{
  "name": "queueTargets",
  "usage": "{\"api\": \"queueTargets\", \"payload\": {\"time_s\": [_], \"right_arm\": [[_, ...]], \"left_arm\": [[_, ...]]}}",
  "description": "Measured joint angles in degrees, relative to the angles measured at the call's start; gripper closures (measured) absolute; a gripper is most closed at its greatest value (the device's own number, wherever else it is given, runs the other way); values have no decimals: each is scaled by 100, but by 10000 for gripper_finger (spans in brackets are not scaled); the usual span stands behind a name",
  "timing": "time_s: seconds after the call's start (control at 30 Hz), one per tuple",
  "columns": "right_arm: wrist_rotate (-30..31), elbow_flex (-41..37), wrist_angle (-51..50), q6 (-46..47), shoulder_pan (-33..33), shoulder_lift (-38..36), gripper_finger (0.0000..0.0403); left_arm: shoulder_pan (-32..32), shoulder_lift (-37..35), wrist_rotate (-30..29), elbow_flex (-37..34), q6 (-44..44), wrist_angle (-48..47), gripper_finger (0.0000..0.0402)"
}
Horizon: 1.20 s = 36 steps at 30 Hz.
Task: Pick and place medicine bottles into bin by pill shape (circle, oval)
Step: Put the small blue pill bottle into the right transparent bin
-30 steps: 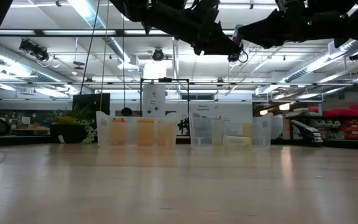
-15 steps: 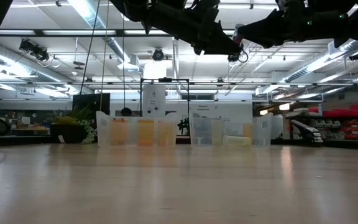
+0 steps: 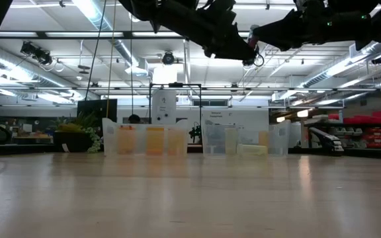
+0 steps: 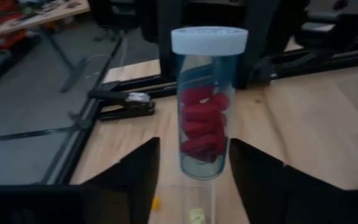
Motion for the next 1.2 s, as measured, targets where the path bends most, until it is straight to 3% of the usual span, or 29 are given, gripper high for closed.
{"api": "queueTargets", "payload": {"time_s": [0.27, 0.5, 0.7, 0.9, 1.2], "right_arm": [[0, 2, -68, 63, 0, 0, 272], [52, 7, -209, 75, -26, 178, 272], [191, 4, 208, 65, -86, 820, 272], [367, 25, 1114, -38, -342, 1440, 272], [306, 1339, 200, 129, -698, 2608, 272]], "left_arm": [[-151, -248, -301, 9, 139, -709, 134], [-439, -582, -729, 9, -199, -2326, 142], [-832, -592, -1036, -2, -658, -3686, 167], [-1217, -654, -1431, -869, -987, -3538, 192], [-1515, -762, -1696, -1880, -1361, -2975, 218]]}}
